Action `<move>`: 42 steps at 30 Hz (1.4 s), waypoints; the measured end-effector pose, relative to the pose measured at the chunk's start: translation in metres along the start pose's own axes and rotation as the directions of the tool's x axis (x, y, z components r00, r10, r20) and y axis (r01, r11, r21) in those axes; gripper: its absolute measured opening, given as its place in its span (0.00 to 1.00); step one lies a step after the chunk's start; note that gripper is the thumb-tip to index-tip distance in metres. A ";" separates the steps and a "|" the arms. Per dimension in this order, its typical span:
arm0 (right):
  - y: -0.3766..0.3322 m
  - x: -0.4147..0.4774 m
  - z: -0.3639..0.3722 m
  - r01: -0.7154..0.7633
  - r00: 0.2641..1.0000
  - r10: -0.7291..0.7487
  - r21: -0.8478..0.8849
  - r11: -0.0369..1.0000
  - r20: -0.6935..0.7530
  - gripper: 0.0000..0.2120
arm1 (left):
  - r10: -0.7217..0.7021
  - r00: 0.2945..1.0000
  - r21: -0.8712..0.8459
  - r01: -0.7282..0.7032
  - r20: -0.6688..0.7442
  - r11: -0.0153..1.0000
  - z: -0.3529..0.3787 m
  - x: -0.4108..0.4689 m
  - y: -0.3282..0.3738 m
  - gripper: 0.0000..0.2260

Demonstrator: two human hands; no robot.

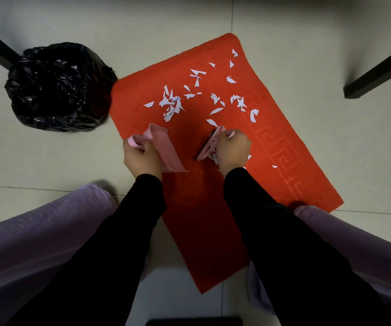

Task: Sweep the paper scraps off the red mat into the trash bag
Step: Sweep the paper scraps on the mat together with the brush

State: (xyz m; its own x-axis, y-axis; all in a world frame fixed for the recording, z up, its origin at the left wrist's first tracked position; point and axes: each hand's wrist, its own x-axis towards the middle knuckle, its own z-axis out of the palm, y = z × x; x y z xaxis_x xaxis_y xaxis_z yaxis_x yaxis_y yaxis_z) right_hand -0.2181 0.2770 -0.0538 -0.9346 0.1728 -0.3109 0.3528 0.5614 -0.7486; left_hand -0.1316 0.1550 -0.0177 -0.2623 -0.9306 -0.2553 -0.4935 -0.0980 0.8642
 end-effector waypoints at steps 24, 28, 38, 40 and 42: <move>0.002 0.013 -0.009 0.032 0.998 -0.030 -0.057 0.998 0.050 0.21 | 0.014 1.000 0.012 -0.014 -0.008 1.000 -0.004 0.008 0.000 0.06; -0.002 0.003 -0.011 0.100 0.993 -0.100 0.007 0.995 0.057 0.14 | 0.022 1.000 0.003 -0.022 -0.019 1.000 -0.003 0.003 0.002 0.06; 0.005 -0.002 -0.008 0.094 0.993 -0.090 -0.051 0.994 0.069 0.13 | 0.021 1.000 -0.016 -0.021 -0.016 1.000 -0.004 0.002 0.002 0.12; 0.003 0.000 -0.006 0.101 0.992 -0.096 -0.064 0.993 0.079 0.14 | 0.015 1.000 -0.013 -0.015 -0.016 1.000 -0.003 0.004 0.002 0.10; -0.001 0.003 -0.003 0.112 0.990 -0.107 -0.055 0.992 0.087 0.13 | 0.004 1.000 -0.014 -0.004 -0.016 1.000 -0.004 0.006 0.002 0.07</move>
State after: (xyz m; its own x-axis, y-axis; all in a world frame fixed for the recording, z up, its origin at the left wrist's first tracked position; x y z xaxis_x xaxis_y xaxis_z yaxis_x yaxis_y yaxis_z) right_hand -0.2216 0.2798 -0.0525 -0.9594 0.0410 -0.2789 0.2432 0.6209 -0.7452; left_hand -0.1314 0.1479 -0.0157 -0.2510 -0.9366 -0.2446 -0.4808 -0.0987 0.8712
